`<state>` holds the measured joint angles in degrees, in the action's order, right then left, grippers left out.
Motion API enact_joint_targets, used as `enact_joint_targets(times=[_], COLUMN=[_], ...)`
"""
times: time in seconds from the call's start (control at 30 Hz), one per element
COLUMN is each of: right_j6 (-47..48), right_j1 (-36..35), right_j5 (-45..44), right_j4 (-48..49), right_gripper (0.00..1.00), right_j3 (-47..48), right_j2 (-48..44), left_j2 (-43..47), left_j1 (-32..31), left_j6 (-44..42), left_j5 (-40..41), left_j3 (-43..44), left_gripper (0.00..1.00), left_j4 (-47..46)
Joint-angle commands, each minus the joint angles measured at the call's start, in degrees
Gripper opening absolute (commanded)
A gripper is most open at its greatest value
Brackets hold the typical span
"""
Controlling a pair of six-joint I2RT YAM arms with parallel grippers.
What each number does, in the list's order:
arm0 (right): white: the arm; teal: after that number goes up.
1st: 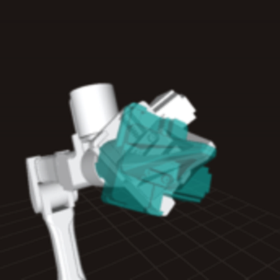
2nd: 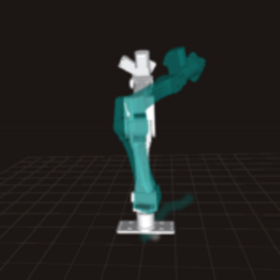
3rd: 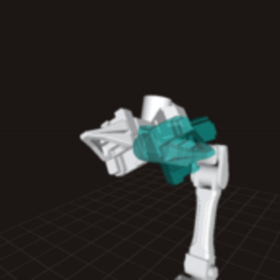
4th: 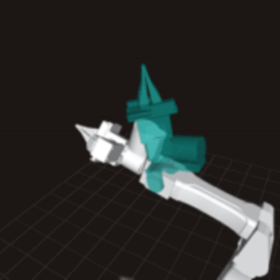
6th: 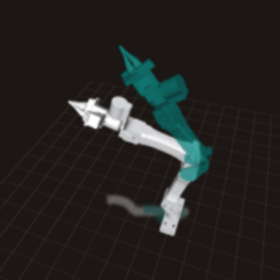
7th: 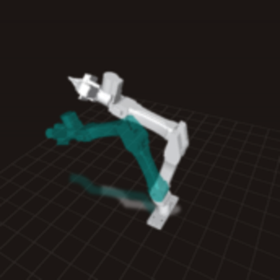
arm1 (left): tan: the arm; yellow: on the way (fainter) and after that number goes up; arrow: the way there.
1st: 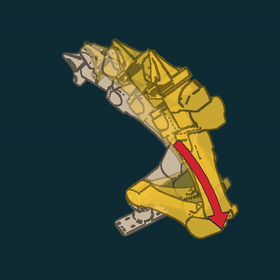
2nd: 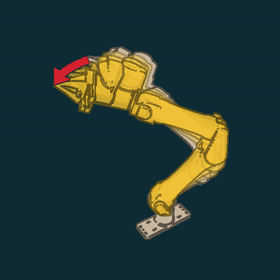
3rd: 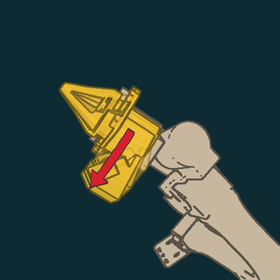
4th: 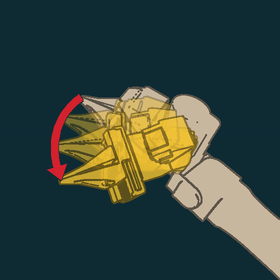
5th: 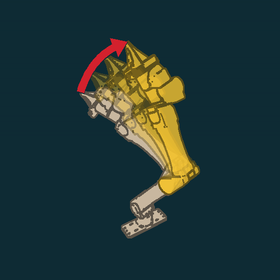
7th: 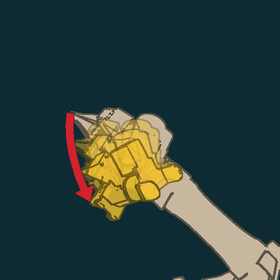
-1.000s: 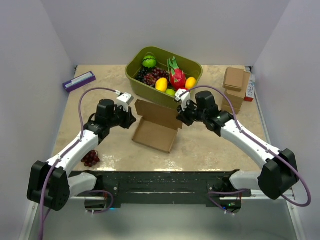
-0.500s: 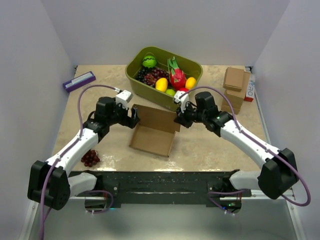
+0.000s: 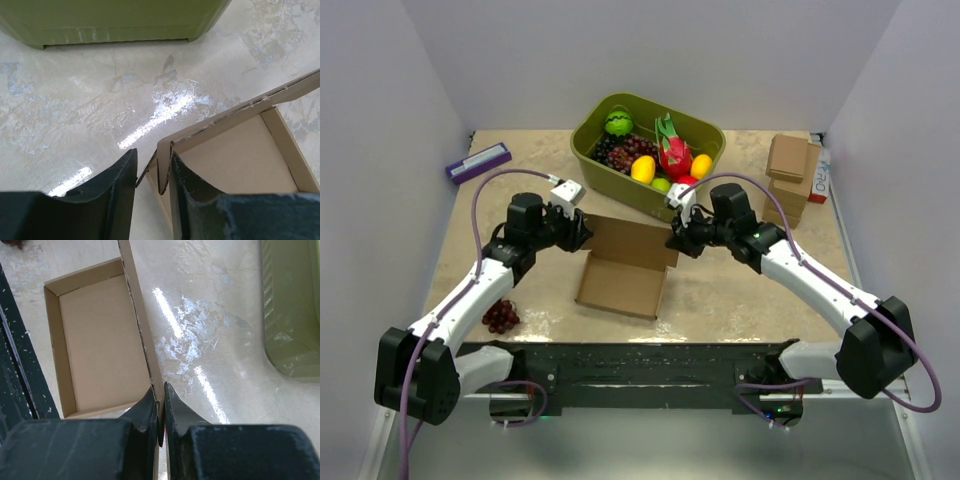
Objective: Fold the paper box
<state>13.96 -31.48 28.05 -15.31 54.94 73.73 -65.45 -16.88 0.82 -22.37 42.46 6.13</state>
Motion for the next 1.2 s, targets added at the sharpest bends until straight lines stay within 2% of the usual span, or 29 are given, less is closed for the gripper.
enact_joint_targets(times=[0.0, 0.13, 0.17, 0.33, 0.43, 0.47, 0.57, 0.77, 0.8, 0.87, 0.9, 0.97, 1.03, 1.17], right_j6=[-0.07, -1.73, -2.52, -5.34, -7.53, -9.11, -13.49, -22.9, -23.27, -24.59, -24.76, -25.12, -24.42, -21.7], right_j1=[-0.07, -0.15, -0.07, -2.43, -6.03, -7.0, -8.86, -9.3, -9.3, -9.38, -9.3, -8.16, -6.41, -3.15], right_j5=[-2.02, -9.21, -10.55, -21.78, -29.0, -35.63, -43.14, -45.8, -45.63, -46.33, -46.86, -47.65, -43.71, -37.2], right_j4=[1.42, 2.82, 4.05, 7.65, 10.55, 11.35, 13.72, 16.45, 16.37, 15.49, 14.62, 12.33, 11.36, 13.72], right_gripper=[0.06, 0.05, 0.05, 0.07, 0.07, 0.07, 0.09, 0.2, 0.27, 0.33, 0.42, 0.5, 0.55, 0.57], right_j3=[1.31, 0.7, 0.52, -0.62, -2.11, -2.55, -4.13, -7.3, -7.47, -7.48, -7.39, -7.39, -7.47, -9.49], right_j2=[-1.58, -2.36, -2.63, -4.65, -5.27, -5.35, -5.09, -4.04, -3.78, -3.95, -4.47, -4.91, -6.14, -8.69], left_j2=[0.68, 0.24, -0.03, -2.48, -3.36, -3.45, -3.46, -3.81, -3.98, -4.68, -4.86, -5.3, -5.74, -5.65], left_j1=[0.27, 0.27, 0.01, -3.5, -8.41, -9.21, -10.8, -11.59, -11.59, -11.59, -11.59, -11.59, -11.59, -11.68], left_j6=[-0.29, 0.32, 0.67, 4.89, 8.49, 10.85, 15.68, 18.96, 18.43, 15.55, 14.22, 12.37, 11.05, 9.21], left_j5=[-1.45, -0.31, -0.13, 3.2, 9.35, 13.02, 19.0, 20.97, 20.53, 19.3, 18.6, 17.45, 16.66, 14.2], left_j3=[0.87, 0.87, 0.79, 1.84, 2.98, 3.07, 2.02, -0.97, -0.71, 0.51, 0.96, 2.01, 2.71, 3.33], left_gripper=[0.34, 0.31, 0.24, 0.12, 0.04, 0.01, 0.0, 0.0, 0.0, 0.0, 0.0, 0.0, 0.0, 0.0], left_j4=[-2.62, -2.26, -2.79, -3.14, -3.4, -3.75, -5.25, -12.72, -13.07, -12.46, -11.94, -9.83, -8.08, -6.84])
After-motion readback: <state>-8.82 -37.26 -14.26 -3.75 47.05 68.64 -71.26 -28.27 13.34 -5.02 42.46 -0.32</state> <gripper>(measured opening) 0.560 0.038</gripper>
